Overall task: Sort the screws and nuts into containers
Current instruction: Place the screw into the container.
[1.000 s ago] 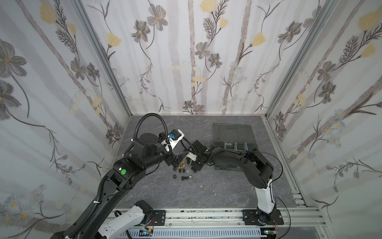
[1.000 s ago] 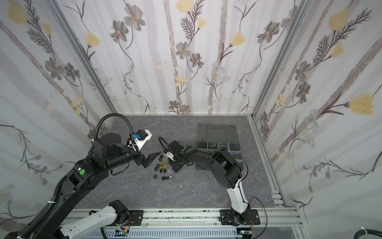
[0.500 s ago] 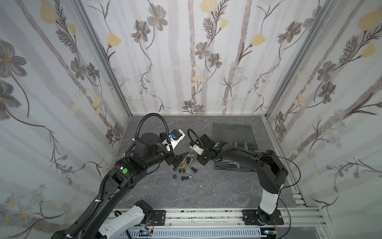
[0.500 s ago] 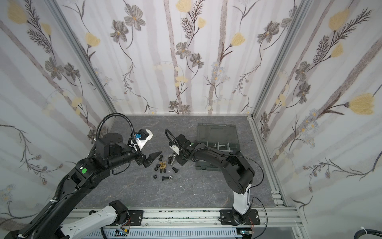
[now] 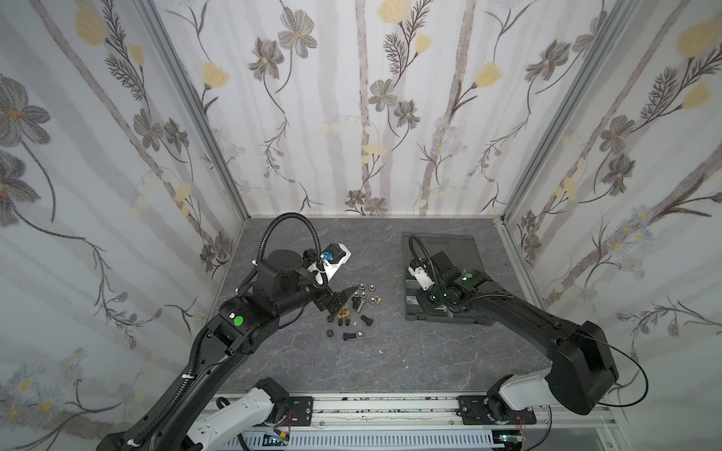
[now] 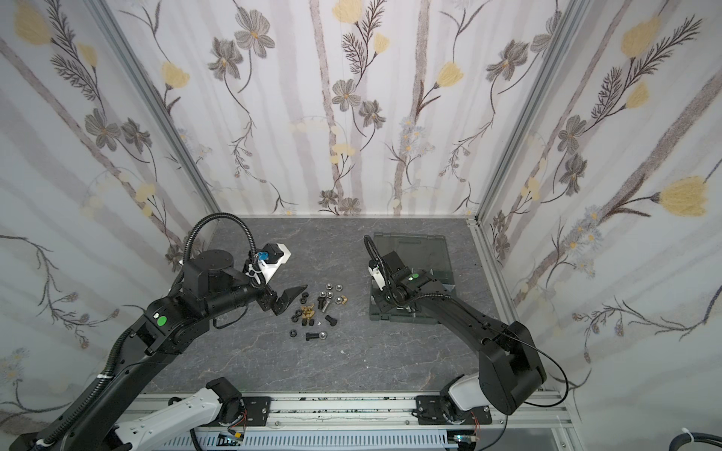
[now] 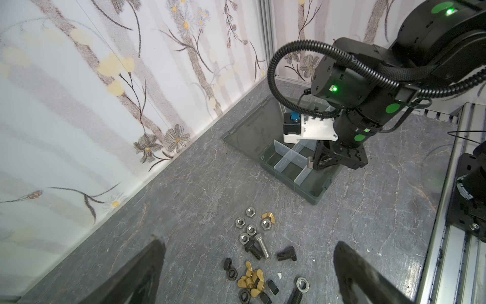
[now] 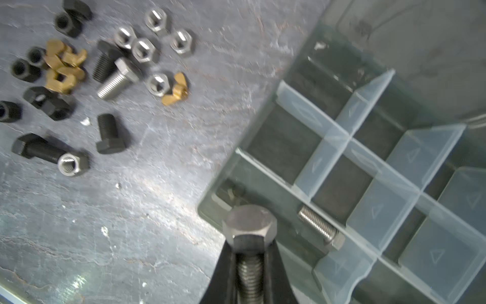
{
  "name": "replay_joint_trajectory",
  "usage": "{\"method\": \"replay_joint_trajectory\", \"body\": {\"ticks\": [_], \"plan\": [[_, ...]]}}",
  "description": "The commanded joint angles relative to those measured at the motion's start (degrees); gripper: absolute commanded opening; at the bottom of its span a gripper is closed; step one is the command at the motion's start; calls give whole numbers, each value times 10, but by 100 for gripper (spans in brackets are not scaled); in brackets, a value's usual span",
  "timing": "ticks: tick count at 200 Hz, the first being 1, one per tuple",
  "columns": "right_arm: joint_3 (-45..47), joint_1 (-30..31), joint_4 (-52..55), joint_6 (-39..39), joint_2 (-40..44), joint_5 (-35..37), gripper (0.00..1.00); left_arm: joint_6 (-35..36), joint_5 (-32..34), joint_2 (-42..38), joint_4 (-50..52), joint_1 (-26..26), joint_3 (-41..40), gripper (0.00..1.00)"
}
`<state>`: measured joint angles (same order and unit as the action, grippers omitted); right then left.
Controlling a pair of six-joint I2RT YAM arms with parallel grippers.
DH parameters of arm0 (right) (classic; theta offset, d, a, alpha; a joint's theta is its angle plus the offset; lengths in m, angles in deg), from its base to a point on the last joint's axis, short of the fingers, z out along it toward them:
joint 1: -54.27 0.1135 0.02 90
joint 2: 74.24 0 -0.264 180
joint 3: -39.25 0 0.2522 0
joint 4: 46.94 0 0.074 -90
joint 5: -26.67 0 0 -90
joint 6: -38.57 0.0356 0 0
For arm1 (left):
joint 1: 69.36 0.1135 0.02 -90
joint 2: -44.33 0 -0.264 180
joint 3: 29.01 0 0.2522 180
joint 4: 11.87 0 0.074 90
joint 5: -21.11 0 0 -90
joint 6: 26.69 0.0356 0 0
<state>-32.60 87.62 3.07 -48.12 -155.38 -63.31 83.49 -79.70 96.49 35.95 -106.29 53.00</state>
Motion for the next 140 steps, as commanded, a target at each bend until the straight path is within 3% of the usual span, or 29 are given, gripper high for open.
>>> {"method": "replay_joint_trajectory", "body": {"ticks": [1, 140], "plan": [[27, -10, 8, 28, 9, 6, 0, 8, -7, 0, -21, 0, 1, 100], [17, -44, -39, 46, -92, -10, 0, 9, -1, -12, -12, 0, -3, 100]]}}
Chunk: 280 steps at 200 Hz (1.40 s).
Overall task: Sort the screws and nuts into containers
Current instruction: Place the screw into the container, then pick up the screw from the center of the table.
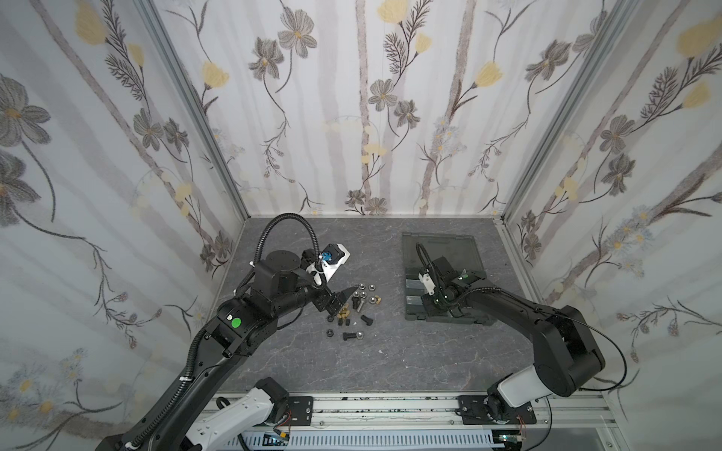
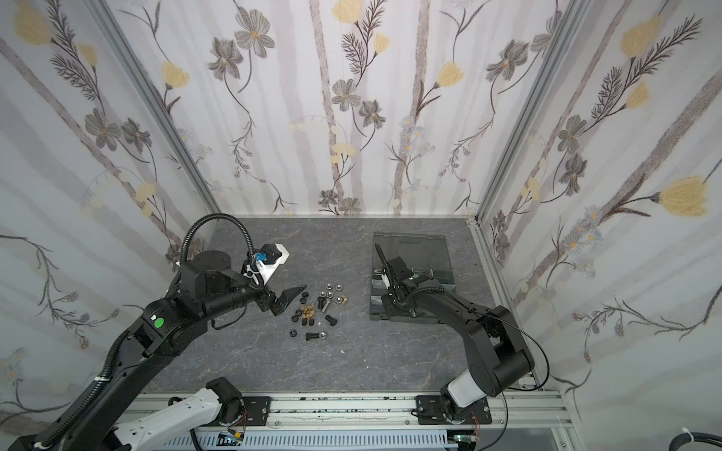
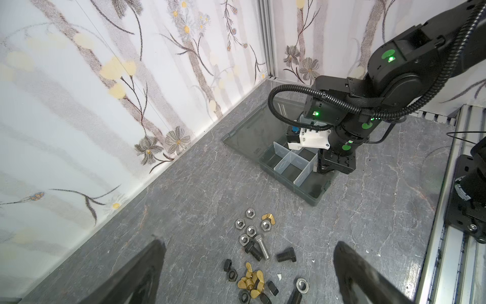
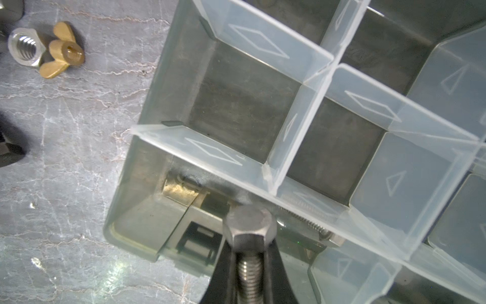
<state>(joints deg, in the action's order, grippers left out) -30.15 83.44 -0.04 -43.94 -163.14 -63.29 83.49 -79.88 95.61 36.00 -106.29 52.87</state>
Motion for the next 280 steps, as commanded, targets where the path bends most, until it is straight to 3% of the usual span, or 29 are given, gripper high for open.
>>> {"method": "replay_joint_trajectory", "body": {"ticks": [1, 30, 56, 74, 91, 151, 201, 220, 237, 280], "plan": [[-8, -2, -8, 4, -15, -10, 0, 9, 1, -3, -13, 0, -2, 100], [-10, -4, -9, 1, -21, -8, 3, 9, 2, -4, -11, 0, 0, 100], [-15, -5, -1, 1, -20, -5, 17, 9, 0, -3, -12, 0, 0, 100], [-22, -4, 9, 2, -8, -4, 32, 10, -1, -3, -14, 0, 0, 100], [-30, -5, 18, 2, -1, -4, 36, 10, 1, -3, -16, 0, -1, 100], [-103, 13, 47, 10, 6, -43, 32, 10, -4, -6, -18, -1, -1, 100], [-194, 104, -5, 62, -86, -82, 30, 10, -1, -14, -21, -1, -2, 100], [-232, 124, -16, 112, -142, -100, 27, 8, -7, -16, -21, -1, 1, 100], [-255, 145, -35, 171, -178, -114, 33, 10, -6, -22, -24, -1, -1, 100], [-285, 167, -71, 281, -227, -123, 36, 11, 4, -36, -24, -2, -9, 100]]}}
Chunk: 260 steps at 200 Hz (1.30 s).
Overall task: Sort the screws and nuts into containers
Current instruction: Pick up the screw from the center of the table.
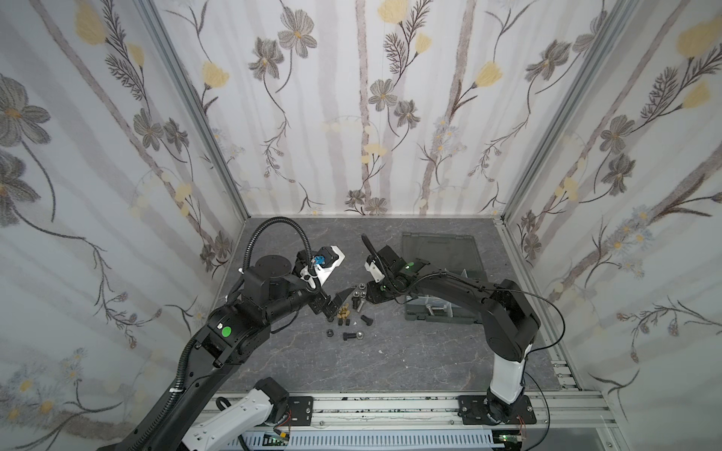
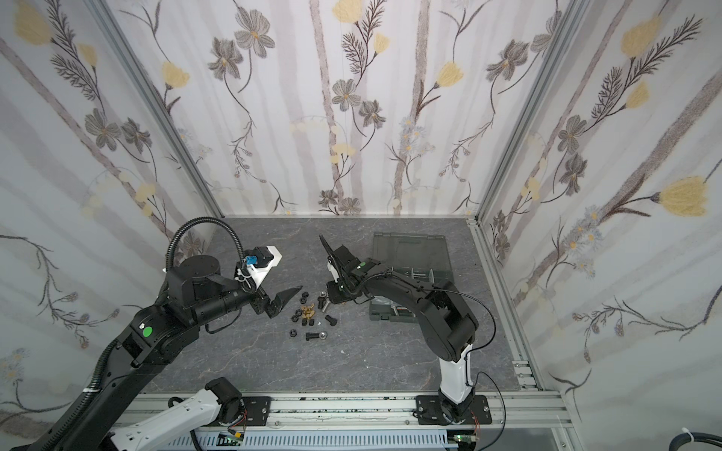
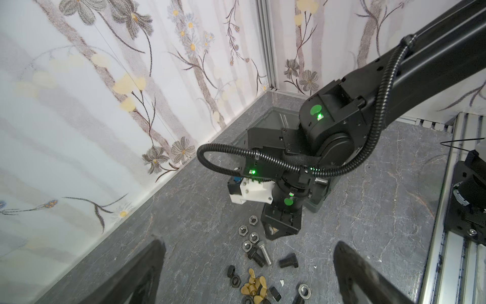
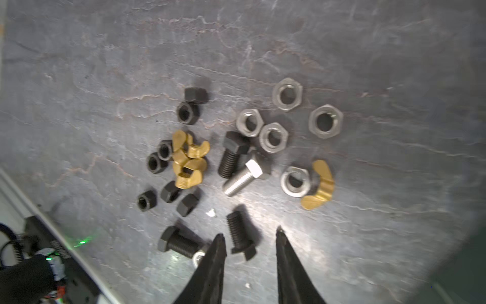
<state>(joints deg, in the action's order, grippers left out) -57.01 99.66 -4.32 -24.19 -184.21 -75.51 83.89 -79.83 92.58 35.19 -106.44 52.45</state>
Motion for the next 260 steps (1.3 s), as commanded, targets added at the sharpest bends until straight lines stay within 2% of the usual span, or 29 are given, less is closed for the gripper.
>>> {"method": "replay_joint_trajectory", "body": {"ticks": [1, 91, 260], "plan": [[-17, 5, -28, 84, -17, -1, 36, 7, 3, -6, -16, -1, -5, 100], [-50, 40, 29, 115, -78, 77, 46, 6, 6, -32, -22, -2, -18, 100], [-73, 42, 3, 117, -126, 108, 39, 5, 11, -62, -17, -2, -28, 100]]}}
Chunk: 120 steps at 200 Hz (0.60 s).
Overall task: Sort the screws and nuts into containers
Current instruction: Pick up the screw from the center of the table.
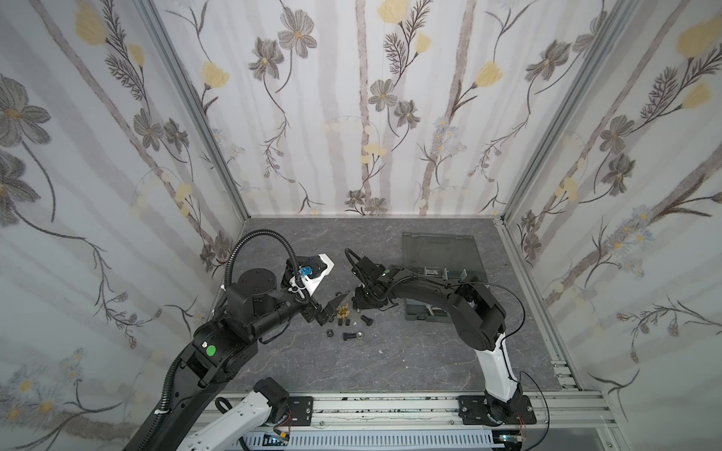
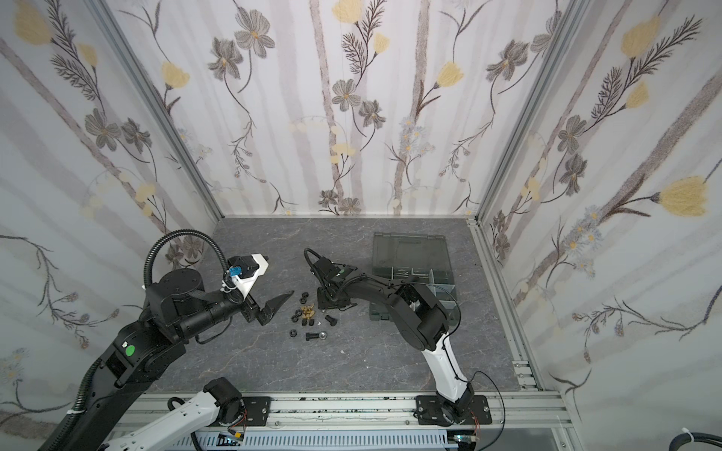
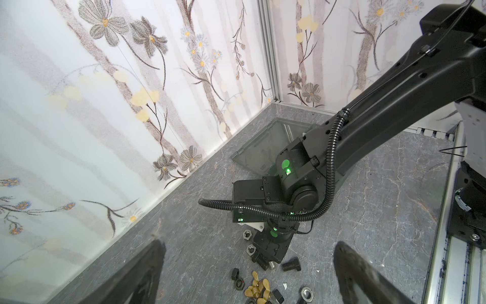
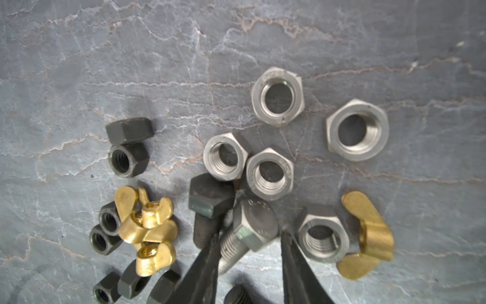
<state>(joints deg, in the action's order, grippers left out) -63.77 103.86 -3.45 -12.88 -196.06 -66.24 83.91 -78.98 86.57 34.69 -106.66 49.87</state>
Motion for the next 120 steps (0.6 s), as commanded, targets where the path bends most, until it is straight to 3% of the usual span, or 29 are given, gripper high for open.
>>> {"method": "replay_joint_trajectory", "body": {"ticks": [1, 28, 86, 120], "plan": [[-6, 0, -6, 4, -8, 15, 38, 5, 3, -2, -12, 1, -2, 100], [-7, 0, -1, 0, -22, 23, 36, 6, 3, -6, -12, 0, -3, 100], [12, 2, 21, -30, -26, 45, 10, 8, 7, -7, -12, 0, -3, 100], [34, 2, 21, -57, 17, 64, 3, 9, 11, -3, -10, -1, 0, 100]]}}
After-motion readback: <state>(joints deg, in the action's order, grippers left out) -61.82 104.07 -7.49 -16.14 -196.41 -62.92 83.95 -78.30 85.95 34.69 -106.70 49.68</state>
